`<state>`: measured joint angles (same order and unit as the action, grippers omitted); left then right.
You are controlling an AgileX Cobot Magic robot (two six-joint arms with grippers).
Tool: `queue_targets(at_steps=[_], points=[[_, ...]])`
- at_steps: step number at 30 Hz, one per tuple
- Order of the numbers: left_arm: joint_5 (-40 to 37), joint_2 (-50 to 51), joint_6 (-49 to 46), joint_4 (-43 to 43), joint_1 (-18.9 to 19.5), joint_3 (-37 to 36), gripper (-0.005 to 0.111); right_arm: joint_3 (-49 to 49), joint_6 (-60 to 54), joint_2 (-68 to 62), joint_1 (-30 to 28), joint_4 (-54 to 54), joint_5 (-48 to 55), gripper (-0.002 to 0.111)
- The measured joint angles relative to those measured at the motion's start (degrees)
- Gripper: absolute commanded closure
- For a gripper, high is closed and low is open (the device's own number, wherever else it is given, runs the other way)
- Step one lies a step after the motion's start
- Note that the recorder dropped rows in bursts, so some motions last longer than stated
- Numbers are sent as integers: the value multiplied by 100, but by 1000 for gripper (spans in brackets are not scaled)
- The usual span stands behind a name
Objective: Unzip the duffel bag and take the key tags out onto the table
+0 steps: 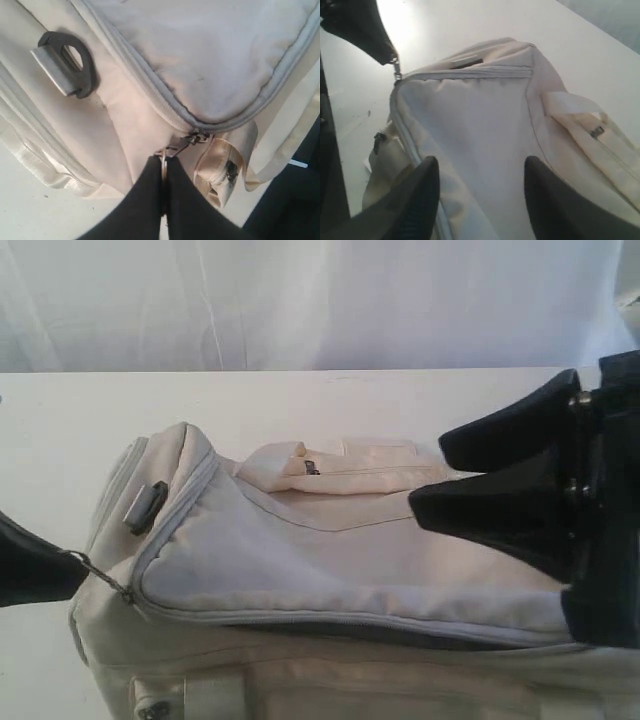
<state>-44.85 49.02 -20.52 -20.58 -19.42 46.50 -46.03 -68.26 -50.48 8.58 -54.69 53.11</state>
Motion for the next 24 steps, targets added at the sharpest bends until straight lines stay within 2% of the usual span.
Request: queue_targets(at_steps=[6,12,14,17,19,22,24], points=[[362,66,28,74,0,0,107,-41,103,-545,1298,166,-721,59],[643,436,28,85,0,0,107,-548,613,-1474,2781,1052,-1573,59],[697,530,28,87,0,0,107,-699,926,-1749,3150,1480,-1813,53],[720,555,28,87,0,0,107,-813,1361,-2171,3534,2095,-2051,43],[704,555,28,87,0,0,107,-837,1491,-2439,3705,2331,-2116,43],[541,570,38,97,0,124,107,-837,1563,-2715,3877,2447,-2252,47],[417,573,38,97,0,230,107,-852,1650,-2833,3937,2544,-2335,54]])
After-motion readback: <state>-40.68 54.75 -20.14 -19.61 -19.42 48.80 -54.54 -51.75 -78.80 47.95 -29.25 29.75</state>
